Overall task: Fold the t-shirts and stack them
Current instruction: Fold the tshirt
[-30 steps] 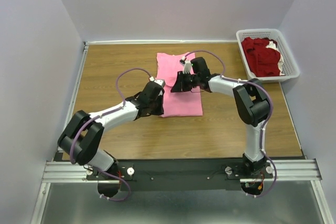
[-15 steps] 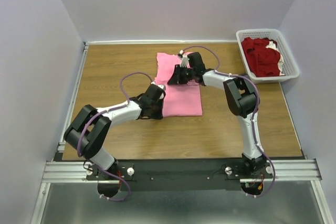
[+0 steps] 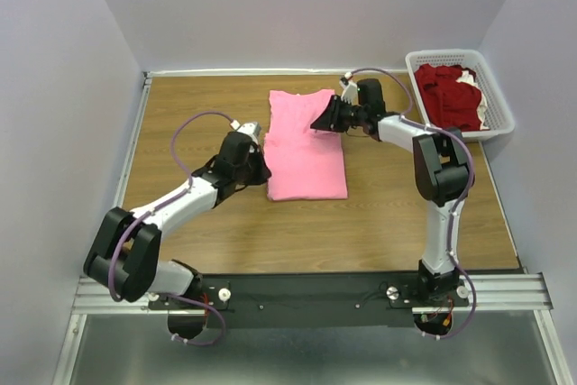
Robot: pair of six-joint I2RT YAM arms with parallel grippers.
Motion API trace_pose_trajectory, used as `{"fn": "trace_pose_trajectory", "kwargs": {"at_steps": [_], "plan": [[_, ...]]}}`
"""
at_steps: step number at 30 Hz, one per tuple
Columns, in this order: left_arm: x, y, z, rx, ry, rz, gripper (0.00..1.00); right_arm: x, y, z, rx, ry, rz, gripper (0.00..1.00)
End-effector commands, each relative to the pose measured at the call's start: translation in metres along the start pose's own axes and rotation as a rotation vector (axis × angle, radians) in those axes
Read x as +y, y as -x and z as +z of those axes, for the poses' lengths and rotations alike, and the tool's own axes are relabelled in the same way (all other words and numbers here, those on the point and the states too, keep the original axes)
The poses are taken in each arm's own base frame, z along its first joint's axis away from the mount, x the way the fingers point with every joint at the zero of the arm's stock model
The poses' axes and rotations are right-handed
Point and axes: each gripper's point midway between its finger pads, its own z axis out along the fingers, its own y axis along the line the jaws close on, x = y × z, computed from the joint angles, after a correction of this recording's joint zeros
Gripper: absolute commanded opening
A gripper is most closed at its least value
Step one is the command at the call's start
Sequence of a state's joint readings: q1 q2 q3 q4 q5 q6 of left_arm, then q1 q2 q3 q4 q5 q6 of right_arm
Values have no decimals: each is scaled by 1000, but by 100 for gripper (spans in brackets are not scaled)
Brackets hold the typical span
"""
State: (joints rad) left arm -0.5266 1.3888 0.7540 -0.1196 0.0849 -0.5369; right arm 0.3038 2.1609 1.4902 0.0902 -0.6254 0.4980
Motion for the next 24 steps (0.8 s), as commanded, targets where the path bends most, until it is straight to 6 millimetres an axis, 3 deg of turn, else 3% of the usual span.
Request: {"fn": "trace_pose_trajectory", "kwargs": {"at_steps": [1, 2, 3, 6, 8, 11, 12, 14, 19, 24], "plan": [[-22, 60, -7, -225, -155, -39, 12, 40, -22, -22, 52, 190, 63, 33], [-24, 71, -6, -241, -185, -50, 12, 34, -33, -25, 64, 200, 99, 34], [-23, 77, 4, -250, -198, -62, 12, 39, -32, -27, 50, 247, 114, 35], [-20, 102, 20, -280, -220, -82, 12, 23, -38, -25, 48, 252, 155, 35], [-18, 114, 44, -269, -235, -91, 12, 7, -41, -23, 48, 242, 192, 35], [2, 130, 76, -251, -215, -133, 11, -11, -34, -22, 16, 242, 221, 35], [15, 126, 92, -226, -201, -162, 10, -16, -32, -22, 8, 237, 236, 35], [16, 139, 104, -234, -211, -164, 9, -37, -34, -19, 2, 218, 272, 36], [42, 121, 143, -147, -176, -214, 9, -71, -43, -13, -2, 191, 356, 36], [58, 114, 145, -144, -145, -234, 9, -77, -39, -22, -28, 181, 380, 36]]}}
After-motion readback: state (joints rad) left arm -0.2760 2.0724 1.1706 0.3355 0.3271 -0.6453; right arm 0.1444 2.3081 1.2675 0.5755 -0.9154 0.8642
